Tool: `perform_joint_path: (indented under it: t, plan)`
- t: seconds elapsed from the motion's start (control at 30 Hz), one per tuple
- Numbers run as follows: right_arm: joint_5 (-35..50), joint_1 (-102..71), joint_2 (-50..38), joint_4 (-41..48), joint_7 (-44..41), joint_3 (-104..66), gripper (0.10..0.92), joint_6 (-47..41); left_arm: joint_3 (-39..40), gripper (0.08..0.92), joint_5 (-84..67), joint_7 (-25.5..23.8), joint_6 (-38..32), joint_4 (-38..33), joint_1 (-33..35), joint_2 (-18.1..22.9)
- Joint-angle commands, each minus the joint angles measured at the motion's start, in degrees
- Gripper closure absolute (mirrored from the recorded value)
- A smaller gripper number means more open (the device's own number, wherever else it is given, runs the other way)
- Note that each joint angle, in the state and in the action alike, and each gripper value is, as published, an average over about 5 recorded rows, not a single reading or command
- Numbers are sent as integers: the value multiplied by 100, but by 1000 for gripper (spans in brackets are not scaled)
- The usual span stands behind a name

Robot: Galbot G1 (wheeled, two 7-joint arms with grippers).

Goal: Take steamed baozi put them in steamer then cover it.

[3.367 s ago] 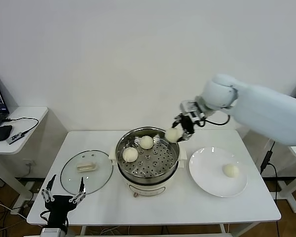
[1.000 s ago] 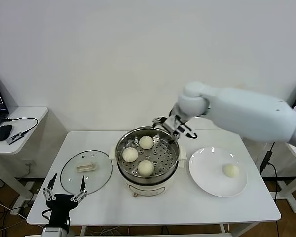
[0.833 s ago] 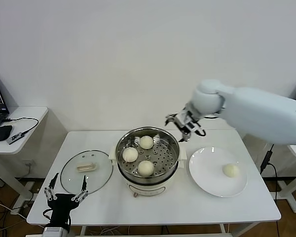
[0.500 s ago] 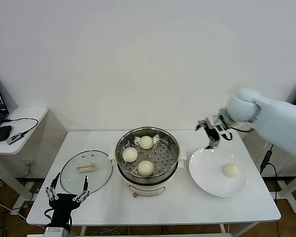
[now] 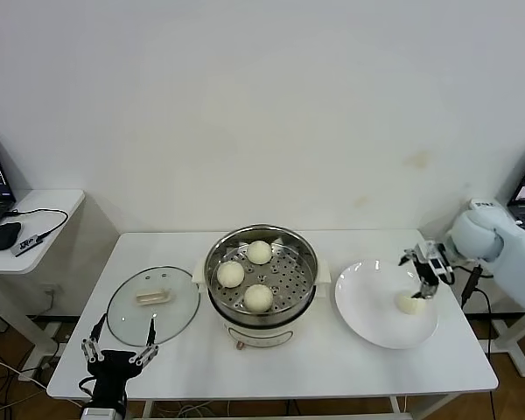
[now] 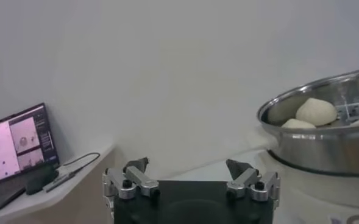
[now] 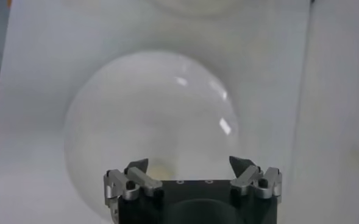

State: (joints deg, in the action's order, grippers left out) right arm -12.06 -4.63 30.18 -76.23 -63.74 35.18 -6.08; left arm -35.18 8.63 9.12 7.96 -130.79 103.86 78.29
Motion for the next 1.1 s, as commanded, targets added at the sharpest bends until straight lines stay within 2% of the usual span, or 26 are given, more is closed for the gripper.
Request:
perform_joint_path:
  t: [0.03,0.7,0.93,1.1]
  plan:
    - [-555,-935,426,902,-36,-831,203,235,-18,177,12,1,0,10,43,-6]
    - [-1162,-821,1322,1951,23,-842,210,96,-99,177,-6,-6,4,148,-10,-16]
    - [-1275,-803,1394,2066,23,-867,275,74,-98,177,-14,-5,1,202,-36,-17]
    - [-1241,-772,1384,2023,0,-872,350,57,-101,177,-19,-5,2,198,-49,-22]
